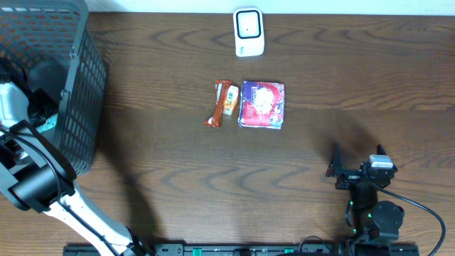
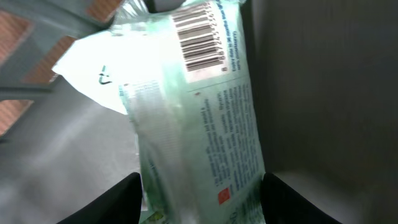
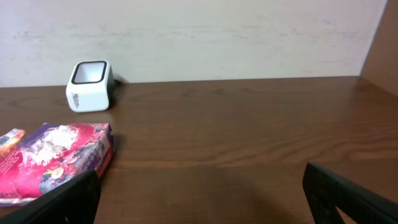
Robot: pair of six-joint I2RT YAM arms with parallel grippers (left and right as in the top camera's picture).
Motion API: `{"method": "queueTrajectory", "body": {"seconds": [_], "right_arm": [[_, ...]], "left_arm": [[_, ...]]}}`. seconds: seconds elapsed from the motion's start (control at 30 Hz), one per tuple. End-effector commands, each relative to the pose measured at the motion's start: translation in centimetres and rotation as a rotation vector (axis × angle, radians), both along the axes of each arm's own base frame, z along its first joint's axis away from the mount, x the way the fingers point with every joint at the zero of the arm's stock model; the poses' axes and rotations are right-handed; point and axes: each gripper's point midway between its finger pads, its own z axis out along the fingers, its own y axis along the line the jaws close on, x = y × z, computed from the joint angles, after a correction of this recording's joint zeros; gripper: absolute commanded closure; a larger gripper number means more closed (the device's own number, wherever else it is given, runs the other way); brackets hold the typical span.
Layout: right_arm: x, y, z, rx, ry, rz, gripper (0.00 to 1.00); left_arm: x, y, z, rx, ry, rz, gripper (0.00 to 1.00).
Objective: Scan the item barcode
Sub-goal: 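Grasp the green wrapped item in the basket with the left gripper, then carry the green item out and set it right of the bag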
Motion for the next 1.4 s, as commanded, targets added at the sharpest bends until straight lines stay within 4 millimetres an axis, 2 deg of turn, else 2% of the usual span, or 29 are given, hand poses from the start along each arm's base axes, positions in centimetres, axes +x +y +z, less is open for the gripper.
{"method": "queueTrajectory", "body": {"seconds": [0.0, 0.03, 0.07, 0.13, 0.23, 0.37, 0.47, 0.6, 0.73, 0.87, 0.97, 1.07, 1.13, 1.23, 1.37], "right_arm": [[0.0, 0.2, -0.1, -0.011, -0.001, 0.007, 0.01], [0.0, 0.2, -0.1, -0.011, 0.000, 0.007, 0.01], [0.0, 0.2, -0.1, -0.011, -0.001, 0.007, 0.01], [0.0, 0.2, -0.1, -0.010, -0.001, 0.007, 0.01], [0.0, 0.2, -0.1, -0.010, 0.000, 0.007, 0.01], [0.0, 0.2, -0.1, -0.011, -0.001, 0.007, 0.01], [0.0, 0.2, -0.1, -0.010, 0.000, 0.007, 0.01], [0.0, 0.2, -0.1, -0.011, 0.000, 0.007, 0.01], [0.0, 0.2, -0.1, -0.011, -0.001, 0.007, 0.01], [0.0, 0.2, -0.1, -0.011, 0.000, 0.007, 0.01], [0.0, 0.2, -0.1, -0.011, -0.001, 0.007, 0.01], [0.0, 0.2, -0.1, -0.011, -0.001, 0.007, 0.01], [0.0, 0.2, -0.1, -0.011, 0.000, 0.007, 0.01], [0.0, 0.2, -0.1, -0.010, 0.000, 0.007, 0.01], [0.0, 0.2, -0.1, -0.011, 0.000, 0.007, 0.01]], "left_arm": [[-0.5, -0.5, -1.1, -0.023, 0.029, -0.010, 0.62], [-0.5, -0.5, -1.1, -0.024, 0.030, -0.010, 0.81], [-0.6, -0.6, -1.0, -0.026, 0.032, -0.010, 0.92], [-0.8, -0.7, -0.7, -0.028, 0.034, -0.010, 0.93], [-0.8, -0.7, 0.8, -0.016, 0.013, -0.002, 0.93], [-0.7, -0.8, 5.4, 0.010, -0.085, 0.082, 0.93], [0.6, -2.6, 10.9, -0.035, -0.265, 0.087, 0.93], [2.7, -6.6, 20.1, -0.160, -0.594, 0.044, 0.93], [3.4, -11.5, 29.5, -0.263, -0.884, -0.050, 0.93], [3.0, -17.7, 36.1, -0.276, -1.041, -0.217, 0.93], [2.7, -23.6, 39.3, -0.297, -1.106, -0.369, 0.93], [2.8, -30.4, 40.7, -0.366, -1.129, -0.534, 0.93], [2.8, -34.8, 40.3, -0.420, -1.108, -0.641, 0.93], [2.9, -40.7, 38.7, -0.478, -1.048, -0.772, 0.93], [4.0, -47.3, 34.7, -0.512, -0.933, -0.844, 0.93]]}}
